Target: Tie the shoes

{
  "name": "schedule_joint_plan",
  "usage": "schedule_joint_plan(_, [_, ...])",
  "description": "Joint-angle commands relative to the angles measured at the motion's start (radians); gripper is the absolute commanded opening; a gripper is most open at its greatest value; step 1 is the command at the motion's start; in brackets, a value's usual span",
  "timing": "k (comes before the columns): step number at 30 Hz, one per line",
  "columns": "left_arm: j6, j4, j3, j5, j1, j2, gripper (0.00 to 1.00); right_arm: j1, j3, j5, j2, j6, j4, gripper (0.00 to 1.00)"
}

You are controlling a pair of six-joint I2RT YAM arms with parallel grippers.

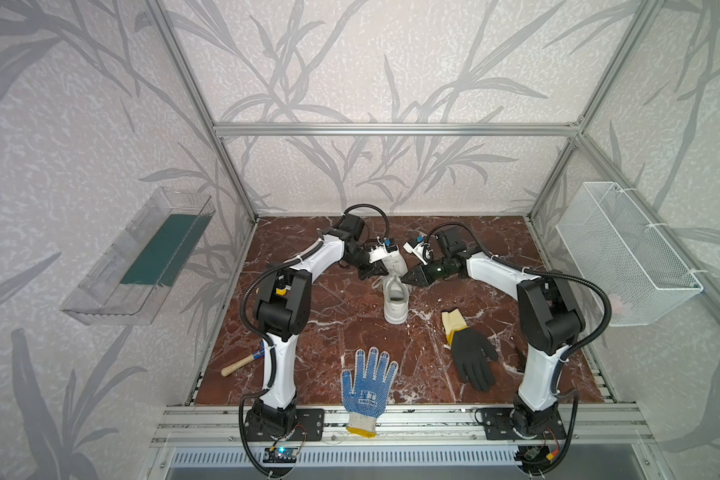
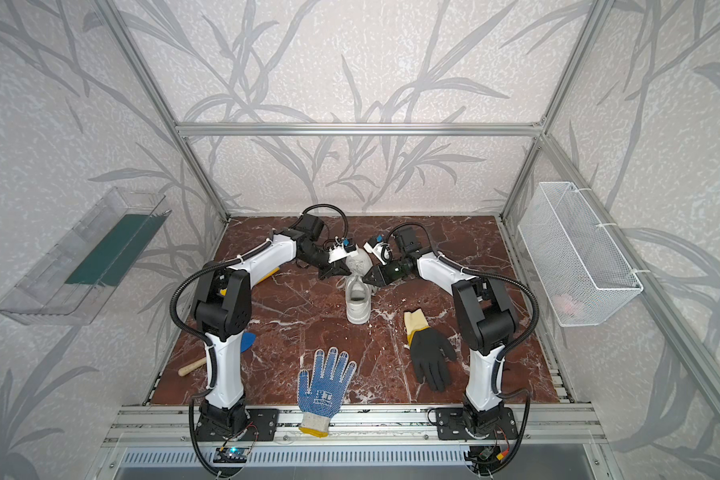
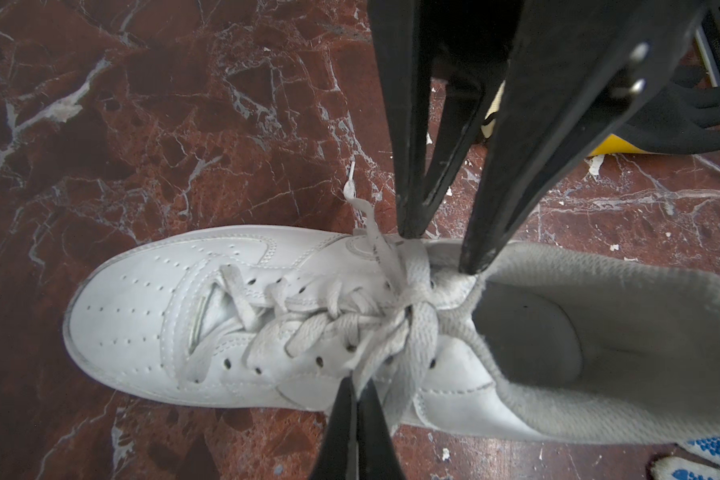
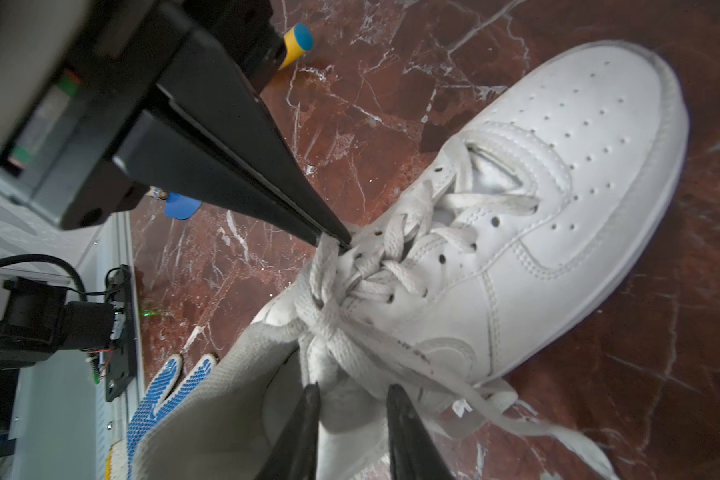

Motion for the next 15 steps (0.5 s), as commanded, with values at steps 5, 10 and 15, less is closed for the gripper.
schedule_joint_plan(5, [0.019,-0.04,0.026,0.008,-0.001,0.013,0.0,0.024,-0.044,0.181,-0.059,-0.074,0.101,0.29])
schedule_joint_plan(10, [0.017,-0.039,0.025,0.009,-0.001,0.014,0.0,0.032,-0.046,0.209,-0.058,-0.092,0.113,0.29])
schedule_joint_plan(15, [0.016,-0.041,0.026,0.008,-0.001,0.013,0.0,0.032,-0.039,0.197,-0.043,-0.1,0.118,0.27])
